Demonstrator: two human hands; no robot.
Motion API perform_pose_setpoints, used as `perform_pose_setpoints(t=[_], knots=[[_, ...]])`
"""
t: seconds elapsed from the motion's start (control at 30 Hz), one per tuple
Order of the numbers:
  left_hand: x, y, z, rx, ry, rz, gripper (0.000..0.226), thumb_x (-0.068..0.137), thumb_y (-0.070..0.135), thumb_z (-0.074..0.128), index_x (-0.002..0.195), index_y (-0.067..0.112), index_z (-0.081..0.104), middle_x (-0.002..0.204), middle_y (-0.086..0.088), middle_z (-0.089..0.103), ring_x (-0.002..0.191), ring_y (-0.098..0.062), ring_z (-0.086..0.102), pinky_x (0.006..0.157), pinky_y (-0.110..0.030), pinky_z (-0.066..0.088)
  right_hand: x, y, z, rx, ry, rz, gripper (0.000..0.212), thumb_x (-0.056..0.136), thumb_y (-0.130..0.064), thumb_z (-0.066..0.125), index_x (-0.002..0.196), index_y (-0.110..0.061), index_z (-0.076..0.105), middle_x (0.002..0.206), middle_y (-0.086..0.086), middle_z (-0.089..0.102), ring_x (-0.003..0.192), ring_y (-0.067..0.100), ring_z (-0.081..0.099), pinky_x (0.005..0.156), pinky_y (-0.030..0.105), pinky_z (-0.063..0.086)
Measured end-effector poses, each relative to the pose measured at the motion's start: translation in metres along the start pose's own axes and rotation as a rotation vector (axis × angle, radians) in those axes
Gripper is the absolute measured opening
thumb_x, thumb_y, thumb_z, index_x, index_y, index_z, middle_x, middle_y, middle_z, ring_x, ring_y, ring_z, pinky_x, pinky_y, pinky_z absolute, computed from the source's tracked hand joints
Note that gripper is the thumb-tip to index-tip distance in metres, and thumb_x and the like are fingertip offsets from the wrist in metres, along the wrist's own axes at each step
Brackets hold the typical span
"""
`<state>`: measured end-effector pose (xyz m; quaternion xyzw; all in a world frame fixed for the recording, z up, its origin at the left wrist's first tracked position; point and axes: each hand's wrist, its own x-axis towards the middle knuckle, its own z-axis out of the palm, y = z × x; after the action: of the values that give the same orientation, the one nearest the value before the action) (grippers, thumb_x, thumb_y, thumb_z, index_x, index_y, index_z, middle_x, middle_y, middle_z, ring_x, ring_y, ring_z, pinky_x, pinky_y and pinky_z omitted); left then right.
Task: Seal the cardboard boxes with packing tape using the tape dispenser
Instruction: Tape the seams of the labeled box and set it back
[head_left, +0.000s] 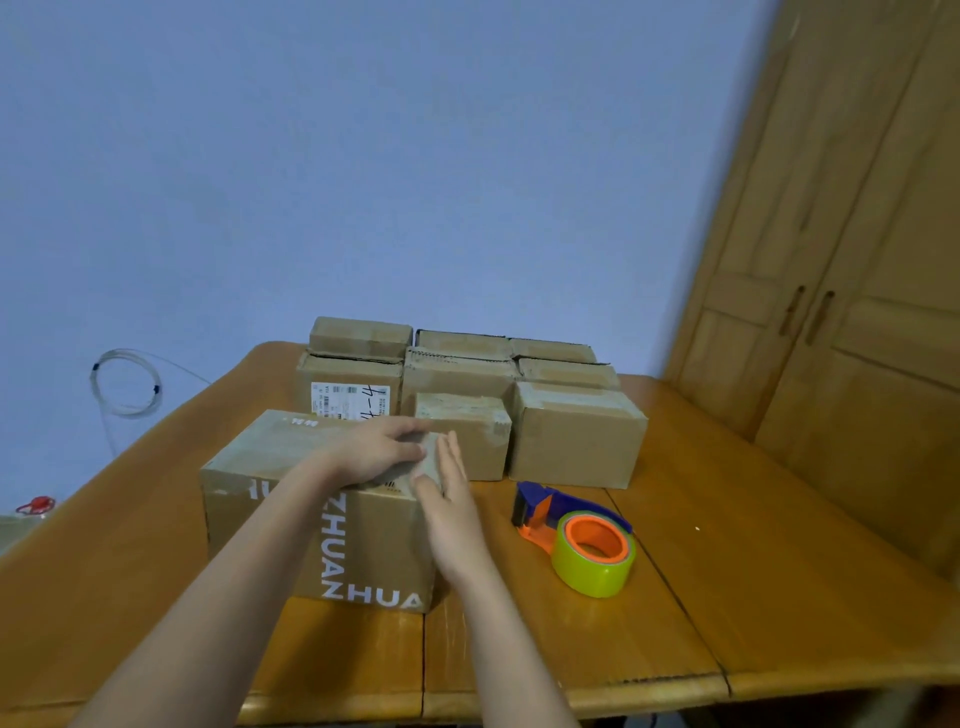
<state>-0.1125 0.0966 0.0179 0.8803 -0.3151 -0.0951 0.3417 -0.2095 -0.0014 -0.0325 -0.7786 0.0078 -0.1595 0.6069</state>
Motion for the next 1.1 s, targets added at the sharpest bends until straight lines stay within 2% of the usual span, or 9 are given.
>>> perform_pose_setpoints(t=[0.23,0.37,0.47,0.53,0.6,0.7,0.9,1.0,1.1], knots=[[0.001,-0.004,-0.003,0.187,0.111,0.097,0.036,0.098,0.022,0.054,0.134,0.016,0.056,0.138,0.003,0.055,0.125,-0.012,0.05,0.098,-0.017,0.031,-0.004,-0.004,0.0,-0.056,-0.008,0.012,0.056,0.102,-0.02,0.035,0.153,-0.028,0.012,0.158,-0.021,-0.003,0.13,-0.011,0.008,0.104,0.013,0.015],[0.003,-0.011,-0.003,0.289,0.36,0.158,0.019,0.093,0.021,0.063,0.096,0.009,0.077,0.095,-0.004,0.075,0.072,0.001,0.059,0.064,-0.011,0.037,-0.004,-0.005,-0.004,-0.058,-0.034,0.021,0.056,0.103,-0.026,0.033,0.153,-0.03,0.009,0.156,-0.025,-0.007,0.137,-0.005,0.007,0.107,0.021,0.018],[-0.003,-0.017,-0.008,0.426,0.45,0.105,0.034,0.094,0.025,0.059,0.064,0.012,0.068,0.06,-0.004,0.065,0.052,-0.012,0.05,0.052,-0.026,0.034,-0.001,-0.002,-0.006,-0.079,-0.026,0.024,0.056,0.102,-0.031,0.034,0.152,-0.032,0.011,0.155,-0.028,-0.005,0.142,0.002,0.01,0.109,0.025,0.024],[-0.014,-0.021,-0.014,0.418,0.401,0.079,0.037,0.098,0.035,0.05,0.069,0.018,0.066,0.067,-0.005,0.068,0.057,-0.016,0.057,0.054,-0.026,0.039,0.001,0.0,-0.007,-0.078,-0.025,0.025,0.054,0.102,-0.033,0.034,0.152,-0.032,0.013,0.151,-0.032,-0.001,0.14,0.003,0.018,0.103,0.021,0.036],[-0.03,-0.026,-0.021,0.379,0.292,0.063,0.041,0.096,0.055,0.037,0.098,0.029,0.07,0.098,0.008,0.072,0.083,-0.006,0.063,0.072,-0.02,0.045,0.004,0.003,-0.009,-0.149,-0.007,-0.008,0.052,0.102,-0.035,0.032,0.152,-0.031,0.017,0.148,-0.034,0.001,0.14,0.002,0.018,0.104,0.023,0.036],[-0.051,-0.036,-0.029,0.474,0.08,0.092,0.088,0.071,0.091,0.011,0.14,0.044,0.039,0.14,0.029,0.031,0.132,0.003,0.028,0.115,-0.033,0.022,0.007,0.007,-0.011,-0.271,0.002,-0.044,0.049,0.103,-0.039,0.029,0.151,-0.031,0.022,0.154,-0.029,0.0,0.141,0.002,0.017,0.103,0.021,0.027],[-0.061,-0.054,-0.03,0.74,0.057,0.102,0.112,0.051,0.101,-0.005,0.148,0.046,0.006,0.159,0.016,0.007,0.147,-0.007,0.004,0.117,-0.028,-0.002,0.014,0.013,-0.013,-0.423,0.002,-0.127,0.048,0.103,-0.042,0.027,0.148,-0.028,0.03,0.158,-0.018,0.01,0.14,0.006,0.024,0.103,0.021,0.027],[-0.06,-0.055,-0.022,0.787,0.128,0.104,0.12,0.047,0.1,-0.009,0.151,0.041,0.003,0.159,0.015,0.003,0.148,-0.01,0.003,0.112,-0.024,-0.003,0.016,0.013,-0.012,-0.683,0.114,-0.261,0.068,0.097,-0.053,0.004,0.139,-0.022,0.048,0.15,-0.009,0.036,0.14,0.012,0.032,0.114,0.031,0.023],[-0.057,-0.055,-0.019,0.788,0.197,0.113,0.117,0.049,0.098,-0.008,0.15,0.041,0.005,0.153,0.02,-0.001,0.145,-0.004,0.003,0.11,-0.022,-0.002,0.024,0.004,-0.011,-0.88,0.214,-0.46,0.078,0.098,-0.051,-0.003,0.123,-0.019,0.064,0.131,-0.003,0.059,0.126,0.013,0.05,0.11,0.044,0.036]])
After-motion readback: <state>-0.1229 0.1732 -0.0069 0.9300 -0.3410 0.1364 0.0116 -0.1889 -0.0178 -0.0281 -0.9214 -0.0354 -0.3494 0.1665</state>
